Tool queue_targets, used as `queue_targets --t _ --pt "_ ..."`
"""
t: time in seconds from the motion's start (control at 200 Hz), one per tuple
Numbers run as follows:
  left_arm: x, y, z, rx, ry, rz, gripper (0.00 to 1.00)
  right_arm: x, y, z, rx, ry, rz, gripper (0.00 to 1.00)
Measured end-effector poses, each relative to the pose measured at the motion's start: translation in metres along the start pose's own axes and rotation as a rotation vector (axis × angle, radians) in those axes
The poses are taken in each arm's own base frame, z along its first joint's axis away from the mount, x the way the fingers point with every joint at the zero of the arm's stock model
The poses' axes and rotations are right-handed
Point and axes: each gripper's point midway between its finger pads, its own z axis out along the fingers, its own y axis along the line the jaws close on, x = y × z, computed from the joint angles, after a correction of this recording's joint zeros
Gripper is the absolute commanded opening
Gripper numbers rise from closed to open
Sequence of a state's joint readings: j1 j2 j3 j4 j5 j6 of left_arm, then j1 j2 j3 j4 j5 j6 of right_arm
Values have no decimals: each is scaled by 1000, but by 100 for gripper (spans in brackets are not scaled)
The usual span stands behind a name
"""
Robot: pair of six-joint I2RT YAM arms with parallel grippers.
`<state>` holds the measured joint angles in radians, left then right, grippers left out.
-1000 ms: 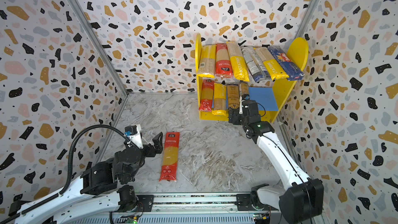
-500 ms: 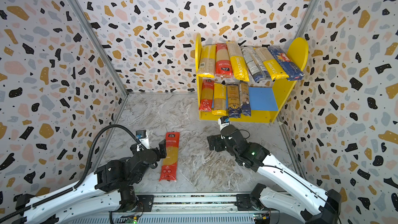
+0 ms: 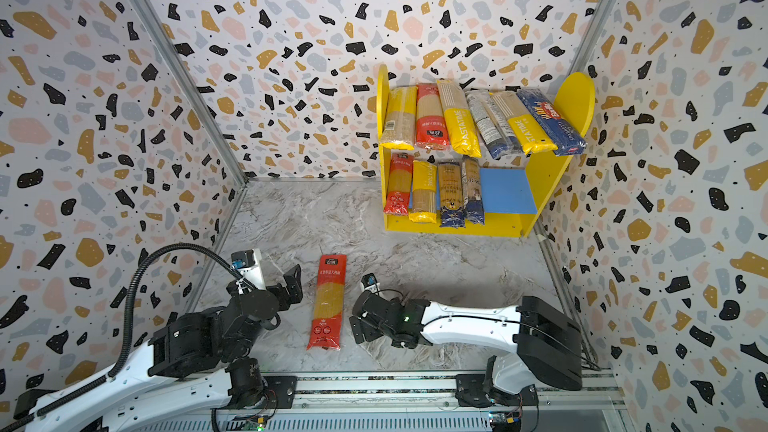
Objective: Place and organize the pasta boxes and bags onto the shelf
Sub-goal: 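Grasp the red-labelled spaghetti bag with the right gripper and lift it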
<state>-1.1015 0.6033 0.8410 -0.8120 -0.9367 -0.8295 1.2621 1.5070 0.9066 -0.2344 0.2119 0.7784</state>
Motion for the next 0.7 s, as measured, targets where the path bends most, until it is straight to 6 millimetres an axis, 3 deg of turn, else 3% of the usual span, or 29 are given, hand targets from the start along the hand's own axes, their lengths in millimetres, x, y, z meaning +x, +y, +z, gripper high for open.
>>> queue_targets --t 0.205,0.36,0.501,0.701 --pt "-21 16 -17 25 -46 -51 99 -17 48 30 -59 15 16 99" --pt "-24 14 -21 55 -41 -27 99 -24 74 57 -71 44 23 99" --pt "-22 8 -22 90 -22 17 100 -23 84 81 -47 81 28 99" --pt "-34 6 -33 152 -36 15 100 -16 82 102 22 131 29 99"
